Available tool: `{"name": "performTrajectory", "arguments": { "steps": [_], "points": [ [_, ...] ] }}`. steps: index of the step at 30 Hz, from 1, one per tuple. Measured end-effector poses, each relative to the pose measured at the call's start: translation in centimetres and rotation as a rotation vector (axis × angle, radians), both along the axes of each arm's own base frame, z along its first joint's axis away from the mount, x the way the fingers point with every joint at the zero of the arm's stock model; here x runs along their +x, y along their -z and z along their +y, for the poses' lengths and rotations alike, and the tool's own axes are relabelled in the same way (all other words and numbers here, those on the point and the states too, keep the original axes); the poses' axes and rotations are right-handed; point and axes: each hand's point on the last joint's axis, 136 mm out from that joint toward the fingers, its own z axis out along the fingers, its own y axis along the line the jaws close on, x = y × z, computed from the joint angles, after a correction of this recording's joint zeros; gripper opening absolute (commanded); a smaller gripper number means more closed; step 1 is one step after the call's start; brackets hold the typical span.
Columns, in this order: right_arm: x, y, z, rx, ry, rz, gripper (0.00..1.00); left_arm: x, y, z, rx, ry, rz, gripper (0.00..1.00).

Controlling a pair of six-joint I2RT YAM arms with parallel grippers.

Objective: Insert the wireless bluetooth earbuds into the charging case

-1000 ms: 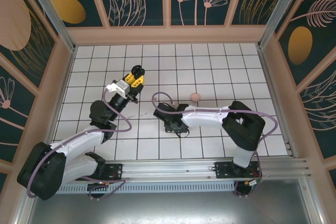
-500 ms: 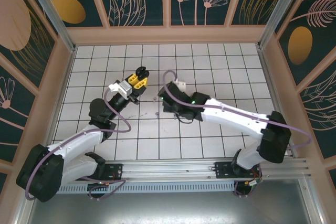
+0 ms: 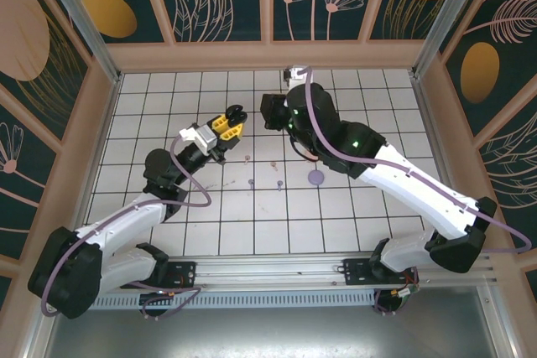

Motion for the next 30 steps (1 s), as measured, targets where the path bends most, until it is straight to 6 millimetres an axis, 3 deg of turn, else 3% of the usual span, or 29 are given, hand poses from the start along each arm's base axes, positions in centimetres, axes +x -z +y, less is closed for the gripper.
{"name": "performTrajectory", "arguments": {
  "steps": [4, 12, 30],
  "points": [
    [0.0, -1.2, 0.8, 0.012, -0.040, -0.046, 0.18, 0.5, 0.6, -0.6, 0.016, 0.018, 0.025, 0.00],
    [-0.1, -1.4, 3.0, 0.044, -0.125, -0.082, 0.18, 0.7, 0.6, -1.2, 0.024, 0.046, 0.036, 0.00],
    [-0.2, 2.0, 4.6, 0.043, -0.179, -0.049, 0.16, 0.8, 0.5, -1.4, 0.028, 0.053, 0.040, 0.00]
  ]
}}
